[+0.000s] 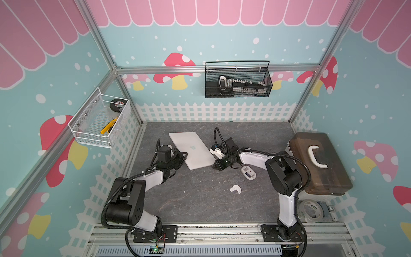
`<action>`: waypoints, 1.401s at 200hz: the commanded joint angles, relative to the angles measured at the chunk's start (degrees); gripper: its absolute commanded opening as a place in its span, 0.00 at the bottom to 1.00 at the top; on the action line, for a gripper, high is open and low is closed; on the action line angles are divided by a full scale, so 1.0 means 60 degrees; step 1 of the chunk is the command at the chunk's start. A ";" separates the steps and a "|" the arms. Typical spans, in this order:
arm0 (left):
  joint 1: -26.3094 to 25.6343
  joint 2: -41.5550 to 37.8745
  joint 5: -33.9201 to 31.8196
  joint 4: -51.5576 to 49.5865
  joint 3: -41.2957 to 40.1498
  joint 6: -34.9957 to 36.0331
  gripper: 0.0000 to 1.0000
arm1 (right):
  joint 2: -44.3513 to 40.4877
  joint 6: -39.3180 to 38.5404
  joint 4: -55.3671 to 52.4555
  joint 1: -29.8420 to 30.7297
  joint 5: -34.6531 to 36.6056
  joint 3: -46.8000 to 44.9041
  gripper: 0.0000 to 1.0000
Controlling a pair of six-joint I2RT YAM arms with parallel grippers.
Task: Insert the wireless mouse receiver into the laptop
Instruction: Insert the USB plug into the USB port.
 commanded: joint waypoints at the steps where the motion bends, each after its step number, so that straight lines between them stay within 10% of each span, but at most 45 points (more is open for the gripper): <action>1: 0.0103 0.0155 -0.0306 -0.0004 0.0201 0.0297 0.00 | 0.0180 -0.0095 0.0049 -0.0037 -0.0203 0.0207 0.00; 280: 0.0168 0.0140 -0.0301 0.0132 0.0069 0.0245 0.00 | 0.0163 0.0019 0.0077 -0.0220 -0.0187 0.0545 0.00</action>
